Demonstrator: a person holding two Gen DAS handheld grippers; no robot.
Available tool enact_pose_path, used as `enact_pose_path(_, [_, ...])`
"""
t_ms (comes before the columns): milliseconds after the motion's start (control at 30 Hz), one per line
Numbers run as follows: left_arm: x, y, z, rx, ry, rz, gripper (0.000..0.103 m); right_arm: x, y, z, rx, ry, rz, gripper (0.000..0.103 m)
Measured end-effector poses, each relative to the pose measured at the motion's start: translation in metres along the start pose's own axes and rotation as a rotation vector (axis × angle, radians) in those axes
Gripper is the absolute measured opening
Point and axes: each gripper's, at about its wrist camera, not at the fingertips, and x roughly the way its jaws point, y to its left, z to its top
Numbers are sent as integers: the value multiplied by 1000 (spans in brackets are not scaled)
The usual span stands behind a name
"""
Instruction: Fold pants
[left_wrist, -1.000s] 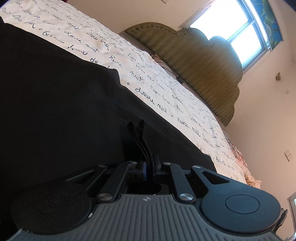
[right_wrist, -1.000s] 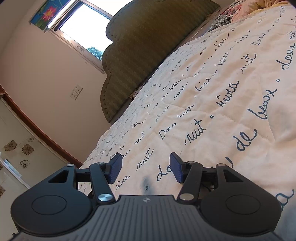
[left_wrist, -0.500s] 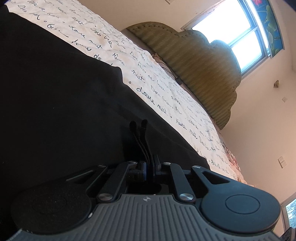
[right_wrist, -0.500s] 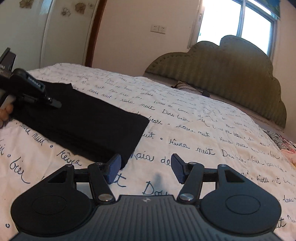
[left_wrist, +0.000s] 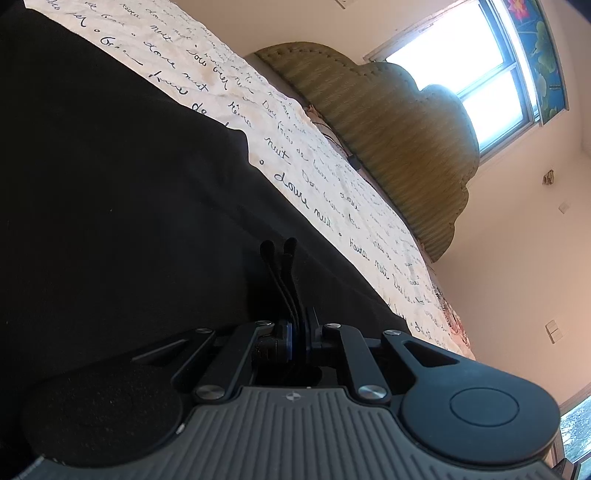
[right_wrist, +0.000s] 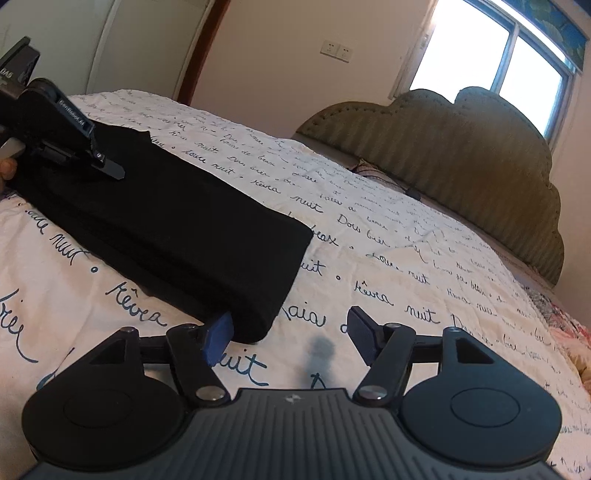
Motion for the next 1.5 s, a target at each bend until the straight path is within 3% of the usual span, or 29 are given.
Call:
enact_pose_path(67, [0, 0, 0, 0, 0, 0, 15, 3, 2, 1, -16, 16, 38, 32])
enact_pose_path(167, [0, 0, 0, 0, 0, -1, 15, 5, -2, 3, -21, 19, 47, 27])
enact_pose_path(400, [2, 2, 0, -1, 3, -7, 15, 6, -10, -1, -31, 54, 64, 27])
enact_pose_path(533, [2, 2, 0, -2, 3, -8, 15, 7, -7, -10, -15, 30, 56, 27])
enact_pose_path(633, [2, 3, 0, -5, 3, -9, 15, -1, -12, -8, 23, 19, 56, 43])
enact_pose_path(667, [2, 3, 0, -6, 3, -10, 15, -7, -18, -7, 60, 15, 78, 56])
enact_pose_path(700, [2, 3, 0, -6, 3, -10, 15, -15, -28, -6, 118, -10, 124, 62])
enact_pose_path(767, [3, 3, 0, -6, 4, -10, 15, -31, -53, -4, 287, -82, 200, 63])
enact_pose_path(867, [2, 3, 0, -7, 4, -11, 15, -26, -89, 5, 555, -116, 266, 79])
enact_pose_path(1000, [2, 3, 0, -6, 3, -12, 15, 36, -110, 29, 731, 23, 314, 79])
enact_pose_path(1100, [2, 3, -1, -4, 0, -11, 15, 84, -115, 45, 817, 80, 369, 79])
enact_pose_path(1200, [1, 3, -1, -4, -4, -11, 15, 122, -103, 60, 786, 183, 359, 78])
enact_pose_path(1233, [1, 3, -1, -5, -5, -12, 15, 133, -95, 62, 736, 226, 330, 73])
enact_pose_path(1267, [1, 3, -2, -7, -5, -14, 15, 140, -88, 61, 692, 248, 318, 48])
enact_pose_path(1300, [1, 4, -2, -11, -6, -17, 15, 140, -83, 59, 673, 227, 326, 39])
enact_pose_path(1333, [0, 5, -2, -15, -7, -20, 15, 138, -82, 58, 656, 213, 327, 37])
enact_pose_path(1400, [-1, 7, -1, -24, -9, -28, 15, 131, -87, 57, 654, 184, 338, 20])
enact_pose_path(1500, [-4, 7, -3, -20, -29, -19, 15, 118, -103, 58, 699, 107, 382, 11])
